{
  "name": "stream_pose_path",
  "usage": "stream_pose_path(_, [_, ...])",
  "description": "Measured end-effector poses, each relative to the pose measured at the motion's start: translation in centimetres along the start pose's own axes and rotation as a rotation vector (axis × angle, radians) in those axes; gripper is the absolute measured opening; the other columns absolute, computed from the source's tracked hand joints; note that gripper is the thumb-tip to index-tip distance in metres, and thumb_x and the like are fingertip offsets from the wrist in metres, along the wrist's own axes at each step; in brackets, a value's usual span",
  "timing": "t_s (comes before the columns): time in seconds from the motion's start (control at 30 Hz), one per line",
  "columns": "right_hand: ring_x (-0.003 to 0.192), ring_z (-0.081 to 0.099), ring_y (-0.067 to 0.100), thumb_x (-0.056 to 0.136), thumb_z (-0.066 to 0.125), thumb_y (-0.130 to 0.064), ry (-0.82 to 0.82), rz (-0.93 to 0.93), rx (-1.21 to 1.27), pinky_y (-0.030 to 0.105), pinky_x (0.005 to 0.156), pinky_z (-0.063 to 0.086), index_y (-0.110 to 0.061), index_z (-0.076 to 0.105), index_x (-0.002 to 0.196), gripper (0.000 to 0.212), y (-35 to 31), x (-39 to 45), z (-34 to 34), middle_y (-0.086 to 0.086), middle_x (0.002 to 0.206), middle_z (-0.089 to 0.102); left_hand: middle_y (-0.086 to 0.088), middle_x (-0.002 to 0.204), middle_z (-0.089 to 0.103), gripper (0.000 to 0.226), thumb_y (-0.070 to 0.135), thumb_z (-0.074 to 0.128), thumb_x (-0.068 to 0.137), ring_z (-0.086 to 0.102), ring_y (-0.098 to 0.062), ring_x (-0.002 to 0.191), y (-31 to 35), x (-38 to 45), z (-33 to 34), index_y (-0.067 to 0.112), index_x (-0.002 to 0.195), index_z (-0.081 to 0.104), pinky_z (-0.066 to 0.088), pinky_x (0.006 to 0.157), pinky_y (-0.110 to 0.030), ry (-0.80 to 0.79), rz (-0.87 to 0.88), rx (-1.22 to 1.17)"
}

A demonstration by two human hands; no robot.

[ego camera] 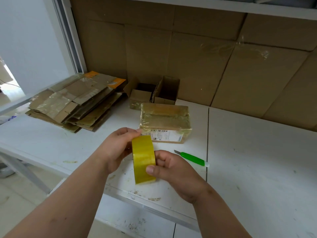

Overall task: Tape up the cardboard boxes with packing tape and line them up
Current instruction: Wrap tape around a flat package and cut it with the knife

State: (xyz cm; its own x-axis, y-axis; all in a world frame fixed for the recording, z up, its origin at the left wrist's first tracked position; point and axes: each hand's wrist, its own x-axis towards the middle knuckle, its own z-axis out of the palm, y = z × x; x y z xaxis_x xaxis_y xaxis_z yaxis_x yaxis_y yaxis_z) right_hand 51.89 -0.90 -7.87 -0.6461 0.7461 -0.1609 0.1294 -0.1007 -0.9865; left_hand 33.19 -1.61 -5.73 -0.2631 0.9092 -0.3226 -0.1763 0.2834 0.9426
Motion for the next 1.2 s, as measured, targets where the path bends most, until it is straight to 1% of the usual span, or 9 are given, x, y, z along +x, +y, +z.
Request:
stream_pose_path(0.23, [0.106,0.070,0.019,0.092,0.067,-0.009,-0.022,0.018,-0.055,0.043,0.100,0.052,-0.013,0.065,0.119,0.028,-0.4,-0.1,-0.7,0.002,0.112,0.074,-0.011,0.089,0.071,0.027,0.030,0.063,0.091,0.064,-0.023,0.082,0.2,-0.2,0.1,0.006,0.102,0.070,0.049,0.077,-0.034,0.007,-0.057,-0.084])
stream_pose_path(0.37, [0.109,0.067,0.011,0.087,0.073,-0.026,-0.002,0.004,-0.084,0.040,0.102,0.050,-0.026,0.068,0.115,0.029,-1.1,-0.1,-2.2,-0.005,0.113,0.073,-0.011,0.088,0.072,0.026,0.026,0.061,0.091,0.065,-0.025,0.084,-0.1,-0.7,0.3,0.005,0.104,0.070,0.049,0.079,-0.034,-0.004,-0.107,-0.190])
stream_pose_path(0.47, [0.114,0.055,0.008,0.090,0.069,-0.031,0.434,-0.132,-0.486,0.027,0.099,0.046,-0.030,0.066,0.116,0.027,-1.2,0.7,-3.9,-0.011,0.120,0.062,-0.010,0.083,0.073,0.023,0.022,0.063,0.092,0.066,-0.023,0.079,-0.1,-0.7,0.5,0.004,0.102,0.071,0.050,0.076,-0.033,0.025,-0.133,-0.230])
stream_pose_path(0.57, [0.122,0.043,0.028,0.083,0.062,-0.035,0.807,-0.337,-0.973,0.048,0.103,0.041,-0.024,0.064,0.125,0.043,-1.0,2.1,-4.8,0.003,0.130,0.052,-0.012,0.089,0.074,0.025,0.023,0.063,0.092,0.066,-0.025,0.084,-0.2,-0.7,0.6,0.004,0.105,0.071,0.051,0.078,-0.035,0.022,-0.150,-0.244])
stream_pose_path(0.7, [0.138,0.036,0.033,0.091,0.061,-0.044,0.675,-0.271,-1.229,0.054,0.110,0.027,-0.032,0.059,0.133,0.044,-1.2,3.9,-5.3,0.002,0.151,0.042,-0.017,0.099,0.071,0.034,0.034,0.063,0.090,0.064,-0.030,0.090,-0.5,-0.5,0.5,0.005,0.105,0.070,0.051,0.083,-0.040,-0.001,-0.147,-0.217])
stream_pose_path(0.9, [0.129,0.046,0.025,0.101,0.043,-0.044,0.681,-0.157,-1.218,0.043,0.105,0.025,-0.042,0.053,0.136,0.036,-2.3,5.9,-5.8,-0.013,0.155,0.037,-0.016,0.108,0.066,0.041,0.031,0.069,0.073,0.057,-0.031,0.099,-0.6,-0.6,0.0,0.009,0.107,0.070,0.049,0.083,-0.039,-0.118,-0.152,-0.200])
stream_pose_path(1.0, [0.130,0.044,0.023,0.103,0.038,-0.045,0.666,-0.111,-1.215,0.039,0.104,0.024,-0.043,0.049,0.139,0.038,-2.6,6.3,-5.7,-0.016,0.158,0.031,-0.014,0.112,0.067,0.035,0.027,0.075,0.072,0.058,-0.030,0.106,-0.6,-0.4,-0.4,0.013,0.104,0.075,0.047,0.099,-0.045,-0.140,-0.132,-0.189])
stream_pose_path(1.1, [0.134,0.044,0.023,0.103,0.041,-0.041,0.655,-0.142,-1.159,0.039,0.109,0.023,-0.039,0.046,0.144,0.042,-2.5,6.2,-5.9,-0.012,0.161,0.026,-0.014,0.114,0.070,0.029,0.025,0.067,0.079,0.059,-0.032,0.113,-1.0,-0.2,-0.4,0.013,0.104,0.075,0.041,0.109,-0.048,-0.106,-0.119,-0.192])
stream_pose_path(1.2, [0.139,0.042,0.018,0.101,0.048,-0.030,0.633,-0.267,-1.017,0.042,0.116,0.024,-0.029,0.048,0.145,0.044,-1.8,5.9,-6.2,-0.008,0.162,0.024,-0.013,0.108,0.069,0.033,0.029,0.062,0.082,0.059,-0.029,0.105,-1.3,-0.2,0.0,0.012,0.108,0.072,0.045,0.101,-0.045,-0.061,-0.093,-0.211])
